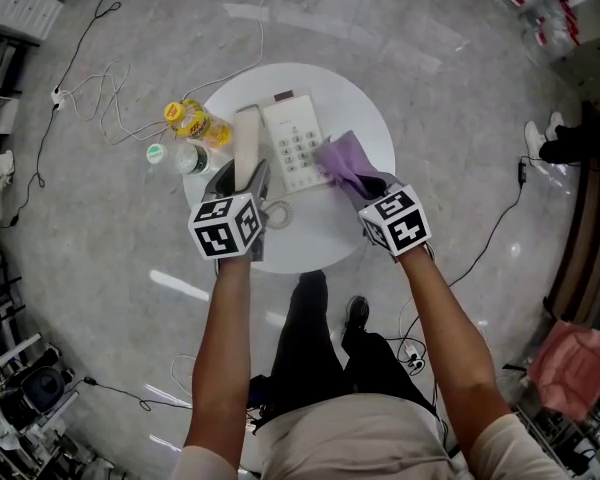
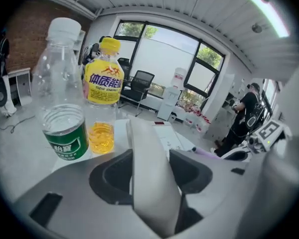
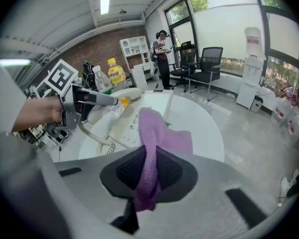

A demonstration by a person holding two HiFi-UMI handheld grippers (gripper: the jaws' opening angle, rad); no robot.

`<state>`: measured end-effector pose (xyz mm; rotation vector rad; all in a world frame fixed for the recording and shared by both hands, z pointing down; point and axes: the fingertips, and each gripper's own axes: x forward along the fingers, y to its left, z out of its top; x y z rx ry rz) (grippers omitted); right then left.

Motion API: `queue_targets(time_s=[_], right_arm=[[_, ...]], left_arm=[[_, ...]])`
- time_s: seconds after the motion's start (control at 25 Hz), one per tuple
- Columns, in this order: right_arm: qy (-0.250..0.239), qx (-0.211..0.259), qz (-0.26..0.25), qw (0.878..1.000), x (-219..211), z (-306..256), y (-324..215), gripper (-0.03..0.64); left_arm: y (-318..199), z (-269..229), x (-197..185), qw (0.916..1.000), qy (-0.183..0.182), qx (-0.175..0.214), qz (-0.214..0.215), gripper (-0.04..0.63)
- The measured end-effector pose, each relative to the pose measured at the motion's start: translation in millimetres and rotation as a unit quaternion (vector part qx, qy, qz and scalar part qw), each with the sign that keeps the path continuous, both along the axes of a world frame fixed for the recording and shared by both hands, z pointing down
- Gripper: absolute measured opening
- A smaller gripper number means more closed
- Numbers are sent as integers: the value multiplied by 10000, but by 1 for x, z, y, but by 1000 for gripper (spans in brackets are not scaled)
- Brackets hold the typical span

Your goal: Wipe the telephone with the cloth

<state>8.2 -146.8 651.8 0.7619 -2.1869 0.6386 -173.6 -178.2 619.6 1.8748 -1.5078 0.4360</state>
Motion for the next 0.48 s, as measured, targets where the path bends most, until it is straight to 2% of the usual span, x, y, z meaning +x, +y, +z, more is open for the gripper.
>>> queue_targets(time_s=[0.08,0.2,0.36,0.48], right_arm=[[-208,-34,141,9997,-3,-10,0,37],[-310,-71,204,9993,-5,-16,1,37],[-330,-28,190,9993,-7,-24,0,37],[-448,88,218,9987,-10,-38,-4,37]], left_arm=[[3,-5,-4,9990,421,26,-153,216],[7,-7,-12,9930,1074,29,-486,212],[12,-14,-19,9864,1485,137,-692,211],[17,-29,-21,9775,1935,336,-771,210]])
